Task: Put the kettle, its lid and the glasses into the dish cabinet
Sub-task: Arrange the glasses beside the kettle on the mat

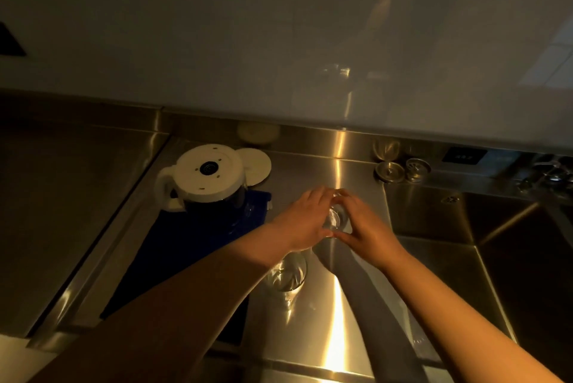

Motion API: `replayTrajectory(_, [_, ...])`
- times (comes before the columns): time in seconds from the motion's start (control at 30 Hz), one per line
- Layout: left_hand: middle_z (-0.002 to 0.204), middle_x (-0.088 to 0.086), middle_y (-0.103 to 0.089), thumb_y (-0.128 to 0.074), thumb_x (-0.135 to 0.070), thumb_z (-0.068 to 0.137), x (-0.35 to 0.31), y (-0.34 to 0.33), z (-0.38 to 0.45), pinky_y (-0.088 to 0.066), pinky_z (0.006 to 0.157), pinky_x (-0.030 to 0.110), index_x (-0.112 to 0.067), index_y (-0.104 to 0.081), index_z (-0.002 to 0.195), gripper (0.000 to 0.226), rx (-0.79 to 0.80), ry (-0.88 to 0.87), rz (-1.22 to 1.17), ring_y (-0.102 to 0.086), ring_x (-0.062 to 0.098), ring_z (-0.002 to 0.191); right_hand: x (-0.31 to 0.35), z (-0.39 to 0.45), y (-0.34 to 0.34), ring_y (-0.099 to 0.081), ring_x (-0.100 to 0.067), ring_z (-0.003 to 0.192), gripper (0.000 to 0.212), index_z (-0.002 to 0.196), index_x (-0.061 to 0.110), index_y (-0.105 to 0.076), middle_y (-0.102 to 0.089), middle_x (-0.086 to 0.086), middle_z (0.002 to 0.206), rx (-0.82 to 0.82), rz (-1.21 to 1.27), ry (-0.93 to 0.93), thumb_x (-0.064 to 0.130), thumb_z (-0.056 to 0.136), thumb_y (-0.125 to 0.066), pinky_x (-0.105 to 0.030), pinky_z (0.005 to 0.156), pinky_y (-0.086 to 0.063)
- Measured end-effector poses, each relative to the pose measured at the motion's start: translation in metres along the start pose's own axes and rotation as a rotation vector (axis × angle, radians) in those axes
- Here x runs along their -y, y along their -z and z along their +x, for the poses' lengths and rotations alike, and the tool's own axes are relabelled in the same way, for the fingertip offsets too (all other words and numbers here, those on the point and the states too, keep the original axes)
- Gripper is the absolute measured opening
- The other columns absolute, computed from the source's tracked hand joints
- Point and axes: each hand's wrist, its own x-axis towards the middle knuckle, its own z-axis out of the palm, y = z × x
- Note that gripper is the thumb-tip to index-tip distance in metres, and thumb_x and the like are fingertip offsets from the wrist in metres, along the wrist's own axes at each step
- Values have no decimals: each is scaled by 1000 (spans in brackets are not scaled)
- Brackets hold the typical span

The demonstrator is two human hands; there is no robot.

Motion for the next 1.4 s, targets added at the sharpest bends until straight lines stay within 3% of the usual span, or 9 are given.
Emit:
replayTrajectory(0.2, [156, 9, -14, -62, -39, 87, 34, 33, -30, -23, 112, 37, -14, -13, 149, 83, -58, 56, 55, -14, 26, 143, 44, 35, -13, -46, -18, 121, 59, 125, 12, -50, -47, -6, 134, -19, 6, 88, 26, 74, -77, -27, 97, -39])
replayTrajectory(0.4, [150, 8, -24, -64, -39, 86, 67, 58, -71, -29, 108, 35, -12, -17, 147, 81, -101, 50, 70, -25, 25, 136, 89, 56, -42, -46, -12, 119, 60, 126, 17, -48, -47, -2, 135, -27, 23, 119, 25, 74, -78, -19, 94, -36])
replayTrajectory(0.5, [153, 9, -20, -63, -39, 86, 86, 69, -98, -25, 111, 36, -11, -14, 148, 84, -72, 81, 71, -23, 25, 138, 118, 64, -59, -49, -12, 114, 62, 127, 17, -47, -48, -2, 132, 1, 52, 119, 25, 73, -78, -23, 92, -41])
replayTrajectory(0.63, [149, 7, -23, -63, -37, 86, 116, 74, -140, -29, 111, 37, -10, -15, 148, 83, -7, 117, 0, -24, 24, 135, 155, 71, -92, -46, -6, 109, 62, 125, 13, -50, -52, -4, 125, 64, 94, 117, 22, 71, -79, -17, 90, -36])
replayTrajectory(0.8, [156, 9, -10, -59, -40, 90, 151, 59, -185, -24, 115, 39, -7, -5, 150, 87, 113, 169, 0, -12, 26, 142, 189, 69, -141, -52, -11, 108, 56, 122, 14, -49, -52, -2, 120, 177, 195, 2, 25, 74, -77, -21, 90, -41])
replayTrajectory(0.9, [156, 9, -10, -59, -39, 89, 162, 47, -197, -24, 114, 38, -7, -5, 150, 88, 150, 156, 3, -13, 26, 141, 196, 60, -161, -51, -10, 106, 55, 119, 14, -51, -52, -1, 119, 179, 172, -17, 28, 73, -78, -17, 87, -40])
replayTrajectory(1.07, [155, 9, -12, -59, -39, 89, 167, 33, -204, -22, 114, 36, -7, -5, 150, 87, 183, 86, -8, -15, 26, 140, 198, 44, -175, -52, -7, 105, 60, 120, 18, -49, -49, 4, 122, 191, 139, -148, 32, 70, -79, -22, 88, -45])
replayTrajectory(1.23, [155, 7, -13, -61, -37, 89, 164, 20, -204, -20, 113, 32, -8, -7, 150, 87, 203, 33, -64, -15, 24, 141, 195, 30, -182, -49, -3, 105, 62, 124, 23, -46, -47, 6, 126, 197, 82, -257, 30, 71, -78, -6, 79, -36])
replayTrajectory(1.4, [154, 6, -13, -61, -36, 89, 165, 10, -211, -22, 113, 32, -10, -7, 150, 87, 217, 18, -86, -16, 23, 141, 194, 18, -194, -52, -9, 109, 62, 125, 24, -45, -47, 6, 129, 200, 35, -293, 30, 71, -77, -21, 86, -46])
